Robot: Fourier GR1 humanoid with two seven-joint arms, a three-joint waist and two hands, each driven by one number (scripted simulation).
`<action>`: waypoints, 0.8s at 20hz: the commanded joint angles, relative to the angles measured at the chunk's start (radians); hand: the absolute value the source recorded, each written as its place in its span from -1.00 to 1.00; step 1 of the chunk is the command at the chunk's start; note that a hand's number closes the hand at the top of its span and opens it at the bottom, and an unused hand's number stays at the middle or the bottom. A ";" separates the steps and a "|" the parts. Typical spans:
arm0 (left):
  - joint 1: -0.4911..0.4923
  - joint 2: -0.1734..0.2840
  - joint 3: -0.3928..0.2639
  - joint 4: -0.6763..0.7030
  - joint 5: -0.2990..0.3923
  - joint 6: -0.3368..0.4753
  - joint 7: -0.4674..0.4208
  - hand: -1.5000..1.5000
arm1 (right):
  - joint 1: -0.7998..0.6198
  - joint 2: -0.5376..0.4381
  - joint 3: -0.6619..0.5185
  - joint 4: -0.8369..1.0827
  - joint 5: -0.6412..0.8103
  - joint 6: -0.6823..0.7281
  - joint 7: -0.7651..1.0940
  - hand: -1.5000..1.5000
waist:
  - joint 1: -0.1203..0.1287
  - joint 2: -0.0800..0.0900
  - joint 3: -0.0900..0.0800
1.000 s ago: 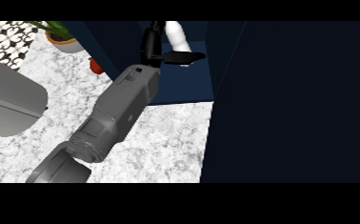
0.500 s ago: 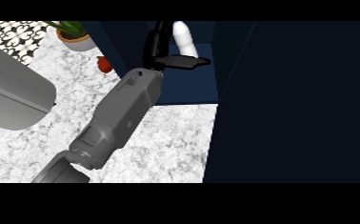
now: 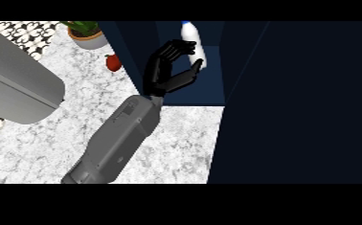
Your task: Pick up the bottled water, place it into the cabinet and close the cabinet
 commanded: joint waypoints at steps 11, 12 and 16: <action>0.541 0.180 -0.133 -0.623 -0.079 0.070 0.063 1.00 | -0.138 -0.056 0.187 -0.020 0.069 0.080 0.235 1.00 | 0.007 0.007 -0.001; 0.584 0.251 -0.120 -0.669 -0.057 0.019 0.080 1.00 | -0.139 -0.060 0.199 -0.062 0.046 0.082 0.268 1.00 | 0.011 0.006 -0.001; 0.721 0.310 -0.126 -0.857 -0.080 0.067 0.105 1.00 | -0.155 0.012 0.327 -0.038 0.104 0.051 0.283 1.00 | 0.003 0.005 0.000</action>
